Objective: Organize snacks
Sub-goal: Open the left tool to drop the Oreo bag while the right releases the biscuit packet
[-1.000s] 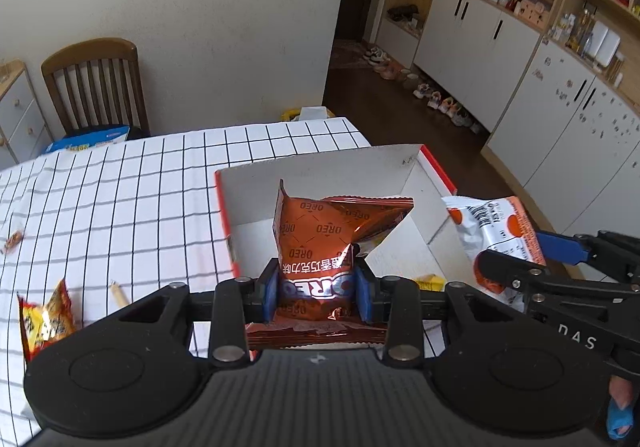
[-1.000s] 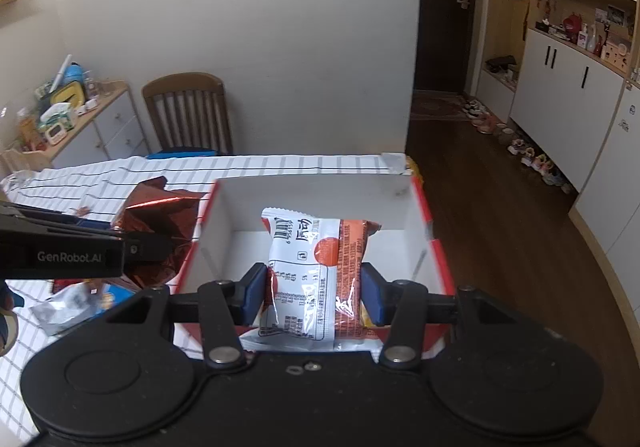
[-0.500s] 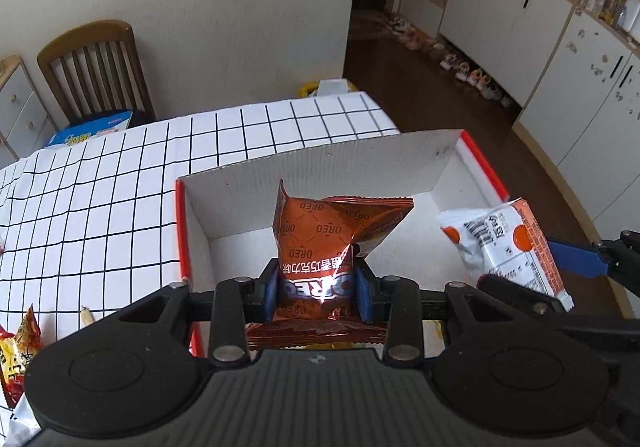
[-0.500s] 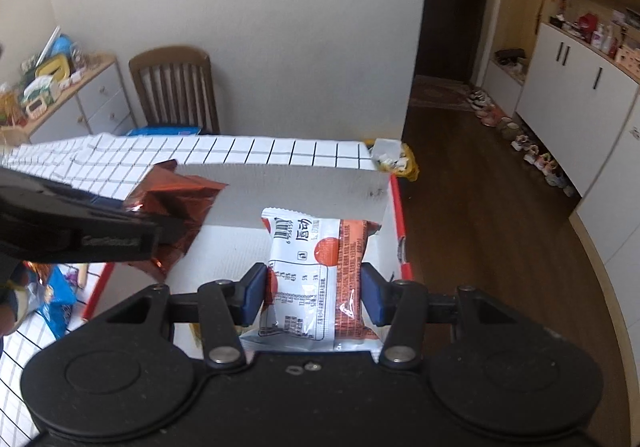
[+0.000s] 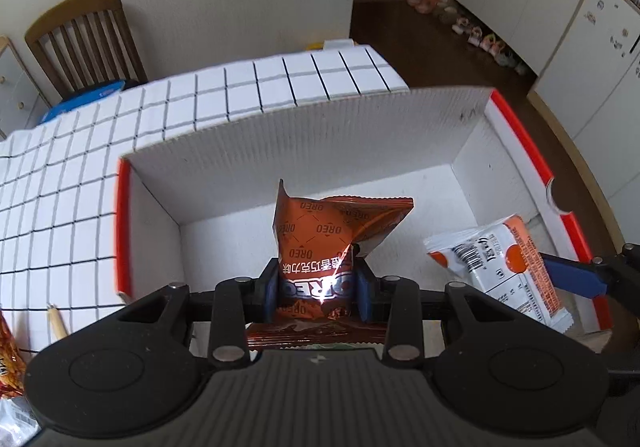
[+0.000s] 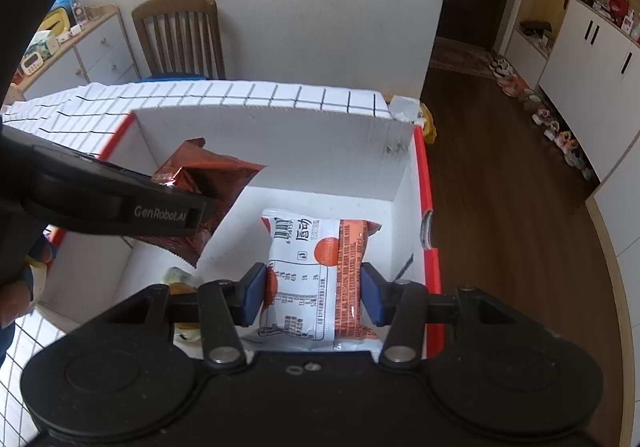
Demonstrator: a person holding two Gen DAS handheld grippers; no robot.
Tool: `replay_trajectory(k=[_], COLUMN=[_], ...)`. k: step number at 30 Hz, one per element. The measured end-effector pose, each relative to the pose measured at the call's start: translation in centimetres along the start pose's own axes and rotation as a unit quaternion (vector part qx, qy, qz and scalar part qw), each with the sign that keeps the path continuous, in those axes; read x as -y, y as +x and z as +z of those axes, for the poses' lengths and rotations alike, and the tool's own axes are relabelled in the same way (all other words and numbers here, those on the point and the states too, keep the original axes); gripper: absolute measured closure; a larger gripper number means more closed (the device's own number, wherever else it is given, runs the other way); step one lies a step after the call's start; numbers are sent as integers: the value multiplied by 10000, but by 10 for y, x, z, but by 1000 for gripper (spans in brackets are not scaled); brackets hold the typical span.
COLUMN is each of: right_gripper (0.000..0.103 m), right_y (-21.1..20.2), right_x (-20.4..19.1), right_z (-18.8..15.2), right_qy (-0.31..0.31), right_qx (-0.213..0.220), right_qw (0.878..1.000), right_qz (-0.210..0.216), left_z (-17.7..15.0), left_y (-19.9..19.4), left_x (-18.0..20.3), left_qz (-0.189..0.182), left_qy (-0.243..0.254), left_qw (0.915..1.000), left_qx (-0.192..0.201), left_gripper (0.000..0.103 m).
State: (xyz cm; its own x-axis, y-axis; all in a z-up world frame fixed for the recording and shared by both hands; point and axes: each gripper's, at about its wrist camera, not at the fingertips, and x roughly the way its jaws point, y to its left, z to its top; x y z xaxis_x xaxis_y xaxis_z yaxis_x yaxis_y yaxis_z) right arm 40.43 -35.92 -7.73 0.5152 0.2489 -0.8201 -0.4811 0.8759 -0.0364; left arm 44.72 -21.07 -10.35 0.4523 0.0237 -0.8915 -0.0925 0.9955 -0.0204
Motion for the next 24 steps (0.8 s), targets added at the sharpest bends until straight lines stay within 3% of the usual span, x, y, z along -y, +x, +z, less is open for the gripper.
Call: replay_trajectory(k=[12, 20, 22, 24], right_gripper=[55, 54, 52, 49], right_y=[13, 10, 7, 3], right_x=[5, 3, 3, 4], right_z=[-3, -6, -7, -8], right_qy=[-18, -135, -147, -116], right_qx=[-252, -247, -232, -197], right_qw=[9996, 9995, 9995, 9997], right_qz=[122, 167, 134, 131], left_z=[-9, -13, -13, -13], left_y=[21, 16, 10, 3], left_x=[14, 17, 17, 16], left_qz=[41, -18, -42, -87], left_qy=[219, 274, 279, 259], left_qw=[9987, 9986, 9989, 9993], left_qx=[-457, -459, -385, -270], left_gripper=[66, 65, 51, 44])
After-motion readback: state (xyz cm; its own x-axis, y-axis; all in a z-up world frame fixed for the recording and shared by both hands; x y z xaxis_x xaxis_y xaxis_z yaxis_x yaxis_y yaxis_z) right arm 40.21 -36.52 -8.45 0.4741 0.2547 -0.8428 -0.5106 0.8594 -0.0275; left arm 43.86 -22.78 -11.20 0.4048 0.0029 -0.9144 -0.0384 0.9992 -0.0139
